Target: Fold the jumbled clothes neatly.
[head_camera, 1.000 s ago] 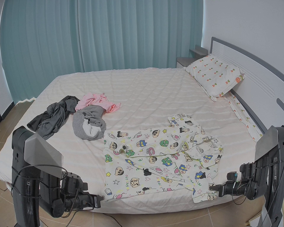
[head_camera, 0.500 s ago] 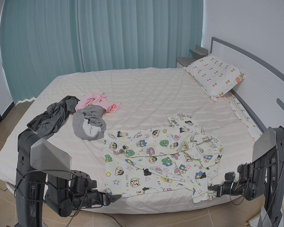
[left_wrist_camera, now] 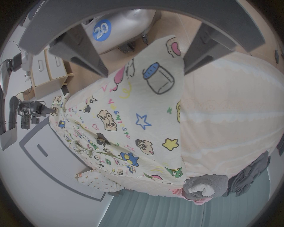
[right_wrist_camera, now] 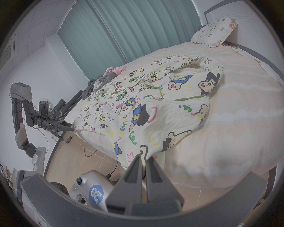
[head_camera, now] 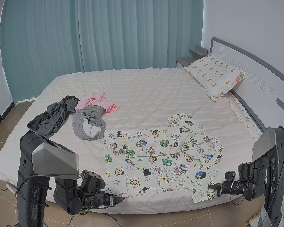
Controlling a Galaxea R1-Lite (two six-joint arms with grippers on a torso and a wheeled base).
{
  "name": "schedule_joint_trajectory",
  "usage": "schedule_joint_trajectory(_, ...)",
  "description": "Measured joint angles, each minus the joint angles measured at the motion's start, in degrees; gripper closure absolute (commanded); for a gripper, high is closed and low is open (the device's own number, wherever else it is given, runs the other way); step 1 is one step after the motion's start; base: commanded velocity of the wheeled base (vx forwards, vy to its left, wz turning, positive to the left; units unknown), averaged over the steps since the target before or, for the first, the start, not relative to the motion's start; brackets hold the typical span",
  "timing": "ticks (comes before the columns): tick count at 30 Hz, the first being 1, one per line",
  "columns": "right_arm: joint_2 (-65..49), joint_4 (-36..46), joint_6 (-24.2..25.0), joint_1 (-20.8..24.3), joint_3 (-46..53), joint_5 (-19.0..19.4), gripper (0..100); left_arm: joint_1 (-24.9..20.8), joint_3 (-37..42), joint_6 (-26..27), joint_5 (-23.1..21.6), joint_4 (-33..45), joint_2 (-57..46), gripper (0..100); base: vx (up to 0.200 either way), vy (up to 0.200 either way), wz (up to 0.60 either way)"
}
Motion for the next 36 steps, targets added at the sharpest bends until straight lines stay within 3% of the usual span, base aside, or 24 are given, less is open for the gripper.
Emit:
schedule_joint_trajectory(12,0.3,0.0,-0.1,0.1,-0.7,0.1,100,-0.8,-0.9,0.0,2.9,0.8,-1.1,100,0.000,0.000,0.00)
schedule_joint_trajectory(28,0.3,0.0,-4.1,-0.3,4.7,1.0,100,-0.3,5.4,-0.4,3.0,0.0,-5.3,100,0.000,0.000,0.00)
schedule_joint_trajectory(36,0.3,0.0,-9.6,-1.3,8.5,5.6,100,0.0,11.1,-0.2,2.2,-0.1,-9.2,100,0.000,0.000,0.00)
